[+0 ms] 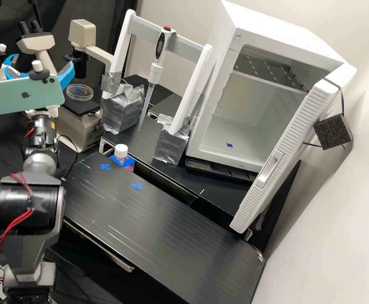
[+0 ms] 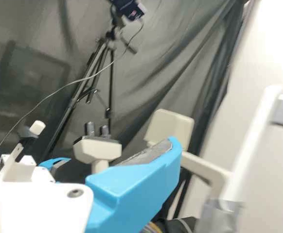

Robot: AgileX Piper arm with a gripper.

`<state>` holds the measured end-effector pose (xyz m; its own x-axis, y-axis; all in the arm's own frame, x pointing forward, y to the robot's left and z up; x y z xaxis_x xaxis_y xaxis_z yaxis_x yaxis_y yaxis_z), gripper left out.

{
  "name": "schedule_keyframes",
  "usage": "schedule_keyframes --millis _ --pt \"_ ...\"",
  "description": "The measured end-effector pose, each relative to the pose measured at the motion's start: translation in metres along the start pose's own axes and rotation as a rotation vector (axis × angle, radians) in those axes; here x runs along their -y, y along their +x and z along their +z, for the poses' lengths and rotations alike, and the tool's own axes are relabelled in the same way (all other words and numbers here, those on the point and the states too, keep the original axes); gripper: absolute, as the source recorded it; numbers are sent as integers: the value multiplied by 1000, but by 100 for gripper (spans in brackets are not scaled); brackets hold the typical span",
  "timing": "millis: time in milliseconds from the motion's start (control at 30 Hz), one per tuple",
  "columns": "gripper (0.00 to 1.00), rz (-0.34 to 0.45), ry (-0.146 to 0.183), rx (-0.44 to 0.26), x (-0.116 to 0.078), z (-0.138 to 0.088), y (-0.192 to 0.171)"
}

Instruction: Move the petri dish to the bench

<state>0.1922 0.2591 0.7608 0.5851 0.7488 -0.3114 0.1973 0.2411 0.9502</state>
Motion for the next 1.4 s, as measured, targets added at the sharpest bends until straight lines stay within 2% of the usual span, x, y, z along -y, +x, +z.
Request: schedule_keyframes --millis 67,167,300,500,633,833,900,1400 --pt "100 -15 6 15 9 4 17" --pt "100 -64 19 80 28 20 43" --pt "100 -102 38 135 44 34 65" --pt "100 -124 36 196 49 59 98" --pt "100 -136 67 245 50 76 118" --pt "100 -172 138 304 58 97 142" --pt "100 -183 153 318 61 102 149" --pt "100 -225 149 390 79 134 177"
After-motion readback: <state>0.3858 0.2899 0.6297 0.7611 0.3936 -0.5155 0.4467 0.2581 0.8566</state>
